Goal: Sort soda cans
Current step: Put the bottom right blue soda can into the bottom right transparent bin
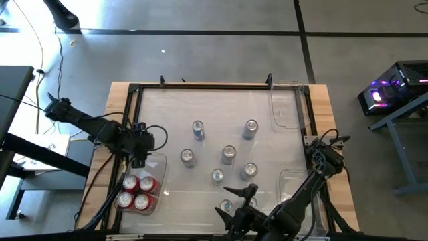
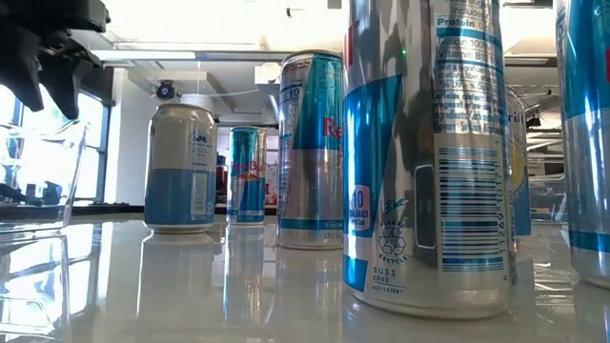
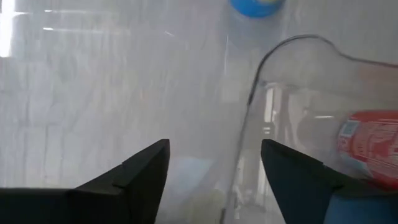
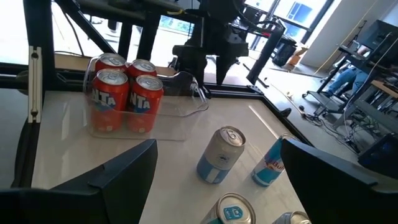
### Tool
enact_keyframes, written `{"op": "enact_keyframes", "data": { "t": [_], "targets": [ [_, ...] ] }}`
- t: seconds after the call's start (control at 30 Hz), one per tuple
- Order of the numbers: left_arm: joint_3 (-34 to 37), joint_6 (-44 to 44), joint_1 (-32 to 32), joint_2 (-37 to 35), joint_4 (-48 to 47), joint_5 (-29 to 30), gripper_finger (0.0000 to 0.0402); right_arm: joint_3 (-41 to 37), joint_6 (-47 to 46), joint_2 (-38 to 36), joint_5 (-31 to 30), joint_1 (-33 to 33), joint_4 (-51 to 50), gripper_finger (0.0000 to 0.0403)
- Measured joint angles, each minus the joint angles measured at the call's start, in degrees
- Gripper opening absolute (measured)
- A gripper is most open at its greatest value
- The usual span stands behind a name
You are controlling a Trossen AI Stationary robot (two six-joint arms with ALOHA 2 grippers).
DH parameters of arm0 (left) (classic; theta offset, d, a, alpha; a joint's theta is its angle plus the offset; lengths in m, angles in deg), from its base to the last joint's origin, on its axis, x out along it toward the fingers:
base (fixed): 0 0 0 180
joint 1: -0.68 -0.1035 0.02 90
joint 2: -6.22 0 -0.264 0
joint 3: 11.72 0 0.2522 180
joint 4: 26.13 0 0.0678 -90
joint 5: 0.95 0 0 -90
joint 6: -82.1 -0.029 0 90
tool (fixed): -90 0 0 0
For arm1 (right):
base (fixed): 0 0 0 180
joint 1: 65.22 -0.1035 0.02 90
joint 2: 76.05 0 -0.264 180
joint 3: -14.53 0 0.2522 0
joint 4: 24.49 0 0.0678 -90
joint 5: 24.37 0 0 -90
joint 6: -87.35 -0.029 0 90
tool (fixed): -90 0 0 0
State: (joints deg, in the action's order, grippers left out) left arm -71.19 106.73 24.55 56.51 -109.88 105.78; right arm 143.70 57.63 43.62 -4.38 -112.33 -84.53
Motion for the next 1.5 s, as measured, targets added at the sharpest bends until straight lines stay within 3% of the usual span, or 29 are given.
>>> {"op": "enact_keyframes", "data": {
  "t": [0.17,0.43,0.93,1.5],
  "targets": [
    [4.57,-5.52,-2.89,1.39,3.28,-2.91,0.0213,0.00,-0.01,0.00,-0.01,-0.15,0.11,0.0339],
    [5.24,-4.04,-5.34,3.16,4.81,-4.40,0.0178,0.00,-0.08,0.00,-0.01,-0.17,0.15,0.0339],
    [6.31,5.96,-5.41,3.21,-0.45,-11.23,0.0011,0.00,-0.27,0.00,-0.01,-0.57,0.11,0.0339],
    [6.33,17.46,-0.88,3.01,-2.78,-14.71,0.0008,0.00,-0.31,0.00,0.02,-0.92,0.15,0.0339]
  ]
}}
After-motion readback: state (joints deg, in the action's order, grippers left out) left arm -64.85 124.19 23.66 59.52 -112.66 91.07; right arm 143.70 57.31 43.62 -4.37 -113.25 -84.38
